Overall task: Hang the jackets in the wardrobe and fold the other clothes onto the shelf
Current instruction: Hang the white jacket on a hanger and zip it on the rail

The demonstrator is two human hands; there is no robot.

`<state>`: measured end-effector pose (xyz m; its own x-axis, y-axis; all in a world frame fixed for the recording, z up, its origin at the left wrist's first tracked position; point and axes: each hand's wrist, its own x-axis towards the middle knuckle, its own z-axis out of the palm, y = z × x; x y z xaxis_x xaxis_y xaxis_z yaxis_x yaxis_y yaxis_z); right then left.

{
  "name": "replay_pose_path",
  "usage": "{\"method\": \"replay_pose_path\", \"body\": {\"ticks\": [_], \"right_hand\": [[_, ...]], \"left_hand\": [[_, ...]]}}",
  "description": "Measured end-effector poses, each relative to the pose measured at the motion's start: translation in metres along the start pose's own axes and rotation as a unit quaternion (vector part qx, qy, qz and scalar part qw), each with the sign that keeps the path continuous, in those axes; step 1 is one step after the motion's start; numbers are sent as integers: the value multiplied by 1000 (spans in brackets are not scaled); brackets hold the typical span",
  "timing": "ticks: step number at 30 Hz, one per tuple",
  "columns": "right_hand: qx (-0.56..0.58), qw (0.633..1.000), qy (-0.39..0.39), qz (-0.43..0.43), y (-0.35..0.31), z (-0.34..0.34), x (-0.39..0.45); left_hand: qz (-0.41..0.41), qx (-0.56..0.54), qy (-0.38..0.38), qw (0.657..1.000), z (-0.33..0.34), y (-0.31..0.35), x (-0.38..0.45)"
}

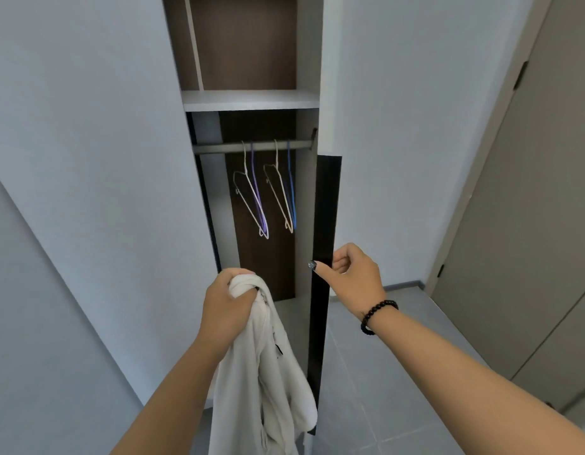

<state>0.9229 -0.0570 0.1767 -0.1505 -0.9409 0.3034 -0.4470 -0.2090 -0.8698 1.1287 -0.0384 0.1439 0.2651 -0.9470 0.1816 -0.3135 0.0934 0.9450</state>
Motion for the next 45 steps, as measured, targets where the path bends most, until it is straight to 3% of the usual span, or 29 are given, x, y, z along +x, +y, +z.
{"method": "replay_pose_path", "body": {"ticks": [9,19,21,23,26,30,33,40,45], "right_hand": [[-45,989,133,50,30,-76,-5],[-11,977,196,88,49,-113,-2],[-88,963,254,-2,51,-105,-9],[-167,923,303,-168,48,-86,-16],[-212,899,230,-305,39,-48,-21],[-188,959,49,-207,43,7,-26],[-158,977,-64,-129,49,42,-20],[-19,991,-131,8,44,92,27],[-4,990,-142,13,37,118,61]], "left_hand": [[29,-2,-47,998,42,21,-14],[74,44,-65,994,72,24,-6],[87,53,-61,993,71,20,-1],[104,57,-63,991,69,18,5],[123,35,-63,990,68,20,11],[159,-10,-43,986,61,28,23],[175,-32,-43,983,47,34,38],[127,-36,-4,991,-3,19,92],[101,59,-31,993,-46,-9,131]]}}
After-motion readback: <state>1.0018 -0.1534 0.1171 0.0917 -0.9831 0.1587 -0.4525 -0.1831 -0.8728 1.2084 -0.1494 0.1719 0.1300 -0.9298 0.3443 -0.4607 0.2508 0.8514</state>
